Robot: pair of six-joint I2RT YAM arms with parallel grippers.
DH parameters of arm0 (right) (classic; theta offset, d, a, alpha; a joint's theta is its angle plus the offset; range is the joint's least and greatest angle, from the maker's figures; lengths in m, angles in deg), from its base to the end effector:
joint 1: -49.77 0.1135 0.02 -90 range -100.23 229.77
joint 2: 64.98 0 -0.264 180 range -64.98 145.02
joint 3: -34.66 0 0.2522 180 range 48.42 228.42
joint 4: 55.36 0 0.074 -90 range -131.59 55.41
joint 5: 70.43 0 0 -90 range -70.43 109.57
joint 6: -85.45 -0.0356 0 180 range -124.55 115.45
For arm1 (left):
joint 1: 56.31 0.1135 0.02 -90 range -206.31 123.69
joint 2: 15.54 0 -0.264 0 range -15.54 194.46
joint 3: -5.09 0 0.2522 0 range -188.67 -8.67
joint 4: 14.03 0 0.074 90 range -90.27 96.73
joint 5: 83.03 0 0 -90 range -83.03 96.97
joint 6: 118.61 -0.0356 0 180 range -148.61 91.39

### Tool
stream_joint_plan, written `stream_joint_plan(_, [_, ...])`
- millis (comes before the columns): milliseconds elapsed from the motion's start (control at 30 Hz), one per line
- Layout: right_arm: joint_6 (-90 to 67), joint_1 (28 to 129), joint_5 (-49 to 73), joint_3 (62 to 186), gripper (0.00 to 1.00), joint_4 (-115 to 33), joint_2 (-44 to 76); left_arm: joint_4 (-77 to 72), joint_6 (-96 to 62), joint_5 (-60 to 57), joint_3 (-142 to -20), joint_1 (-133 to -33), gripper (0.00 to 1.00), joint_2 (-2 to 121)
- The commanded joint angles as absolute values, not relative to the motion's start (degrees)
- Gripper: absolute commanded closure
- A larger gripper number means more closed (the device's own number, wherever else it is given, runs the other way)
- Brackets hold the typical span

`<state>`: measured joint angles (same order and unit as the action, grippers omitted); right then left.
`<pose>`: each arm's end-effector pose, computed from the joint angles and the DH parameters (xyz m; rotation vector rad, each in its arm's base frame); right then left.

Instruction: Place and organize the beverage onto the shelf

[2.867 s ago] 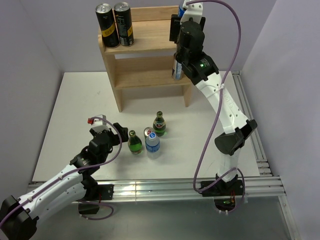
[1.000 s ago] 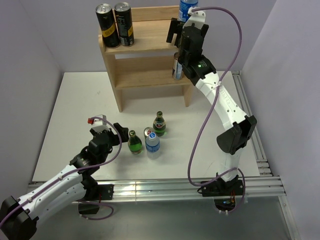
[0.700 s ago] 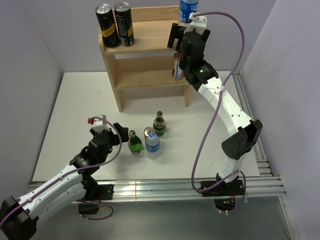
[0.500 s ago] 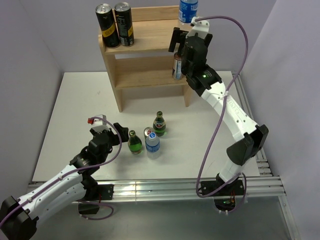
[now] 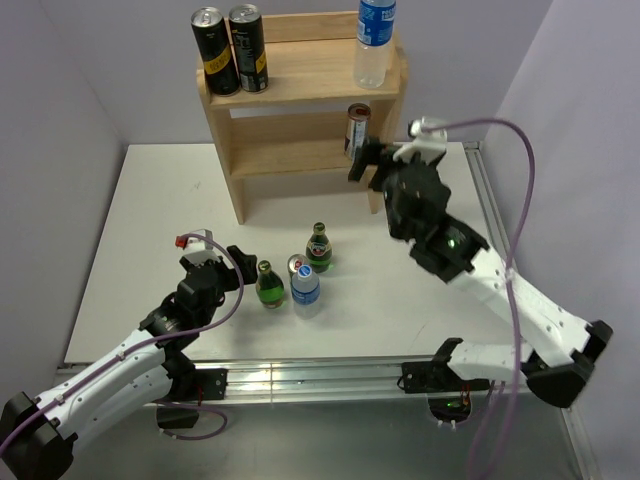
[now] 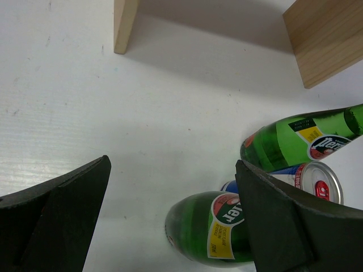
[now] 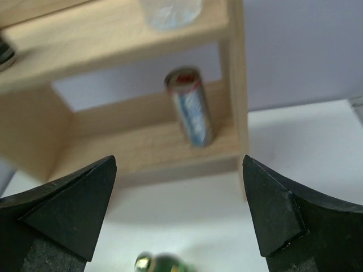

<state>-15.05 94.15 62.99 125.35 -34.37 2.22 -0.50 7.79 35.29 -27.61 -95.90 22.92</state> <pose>0.1949 0.1565 0.4618 0.1516 1.5344 0.1823 0.1369 -0.0913 0.2176 -0.2811 1.8686 -0.4426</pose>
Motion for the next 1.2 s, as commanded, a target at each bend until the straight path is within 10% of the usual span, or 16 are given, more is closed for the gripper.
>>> stream_joint_plan(0, [-24.2, 100.9, 67.3, 113.8, 0.01, -31.8, -5.9, -2.7, 6.9, 35.4, -27.6, -96.1, 0.01, 22.3])
stream_joint_plan(433, [-41.0, 135.6, 63.8, 74.2, 0.0, -54.4, -10.7, -2.6, 7.0, 35.3, -27.6, -96.1, 0.01, 22.1])
stream_joint_plan(1167, [-31.0, 129.9, 70.2, 73.8, 0.0, -91.6, 24.1, -2.8, 6.8, 34.9, -27.5, -96.4, 0.01, 22.1])
